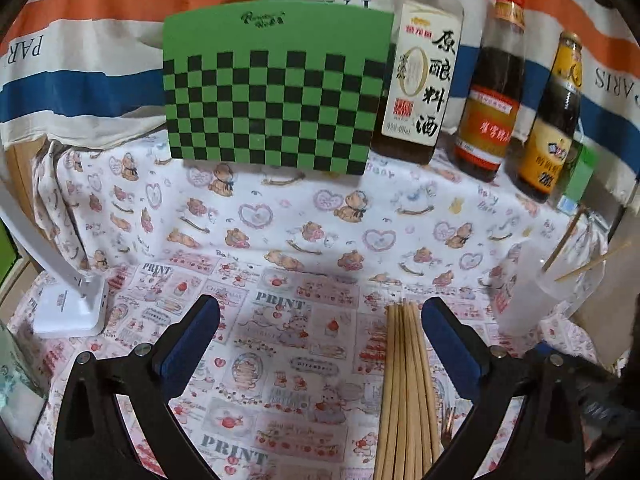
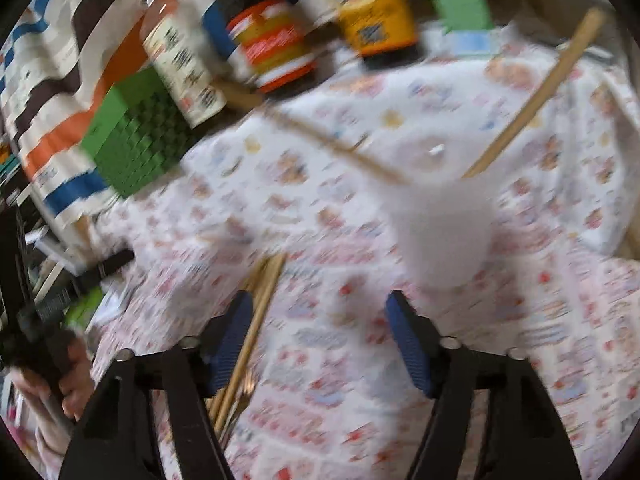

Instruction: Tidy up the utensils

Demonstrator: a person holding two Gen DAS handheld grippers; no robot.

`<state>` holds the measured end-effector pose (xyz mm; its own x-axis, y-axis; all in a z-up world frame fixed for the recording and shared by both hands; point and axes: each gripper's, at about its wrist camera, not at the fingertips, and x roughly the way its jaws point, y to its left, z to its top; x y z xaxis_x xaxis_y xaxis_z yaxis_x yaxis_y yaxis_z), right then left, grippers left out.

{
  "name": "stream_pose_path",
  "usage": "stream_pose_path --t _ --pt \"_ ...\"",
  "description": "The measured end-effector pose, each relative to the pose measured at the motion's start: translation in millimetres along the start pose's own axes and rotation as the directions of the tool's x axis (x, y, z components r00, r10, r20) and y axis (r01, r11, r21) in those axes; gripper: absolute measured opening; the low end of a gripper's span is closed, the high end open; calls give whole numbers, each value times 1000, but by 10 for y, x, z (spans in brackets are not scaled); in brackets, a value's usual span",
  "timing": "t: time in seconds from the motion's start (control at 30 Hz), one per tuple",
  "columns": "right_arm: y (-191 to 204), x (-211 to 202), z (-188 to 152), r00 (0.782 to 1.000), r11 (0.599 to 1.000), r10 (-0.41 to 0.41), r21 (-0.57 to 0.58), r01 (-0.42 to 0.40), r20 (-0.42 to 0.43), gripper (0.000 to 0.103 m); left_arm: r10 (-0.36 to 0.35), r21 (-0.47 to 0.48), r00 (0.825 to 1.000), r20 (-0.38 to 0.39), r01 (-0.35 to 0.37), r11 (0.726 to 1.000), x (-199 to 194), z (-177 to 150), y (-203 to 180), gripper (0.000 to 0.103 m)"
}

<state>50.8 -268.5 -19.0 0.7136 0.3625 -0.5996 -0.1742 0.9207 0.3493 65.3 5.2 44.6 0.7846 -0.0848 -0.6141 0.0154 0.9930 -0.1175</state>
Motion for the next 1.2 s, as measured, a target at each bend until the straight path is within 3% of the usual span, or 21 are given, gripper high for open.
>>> stream_pose_path --t 0.13,0.3,0.47,0.63,0.93,0.97,1.03,1.2 --pt "216 149 -125 998 998 32 -57 -35 -59 46 27 9 998 -49 -26 1000 88 27 46 101" --pt "508 399 -262 989 994 55 -91 -68 -140 28 25 -51 997 -77 -29 998 174 32 164 101" --pt "593 504 -415 988 992 -11 -126 -9 -156 18 17 -112 998 -66 -25 993 137 69 309 101" --pt "532 544 -417 986 995 -22 -103 5 -163 18 33 -134 997 -66 -42 990 127 91 384 101" --pt "503 650 -441 974 993 77 -76 -95 -212 18 12 -153 998 -64 -22 988 85 116 413 101" --pt "500 644 -449 975 993 75 -72 -92 -211 9 12 -153 998 -65 -22 988 87 117 414 101" --pt "498 645 -455 975 994 62 -73 -79 -212 3 33 -138 997 -64 -42 990 86 119 400 101" --pt "484 510 -396 986 991 -43 -130 22 -162 2 74 -89 996 -58 -79 993 80 105 325 101"
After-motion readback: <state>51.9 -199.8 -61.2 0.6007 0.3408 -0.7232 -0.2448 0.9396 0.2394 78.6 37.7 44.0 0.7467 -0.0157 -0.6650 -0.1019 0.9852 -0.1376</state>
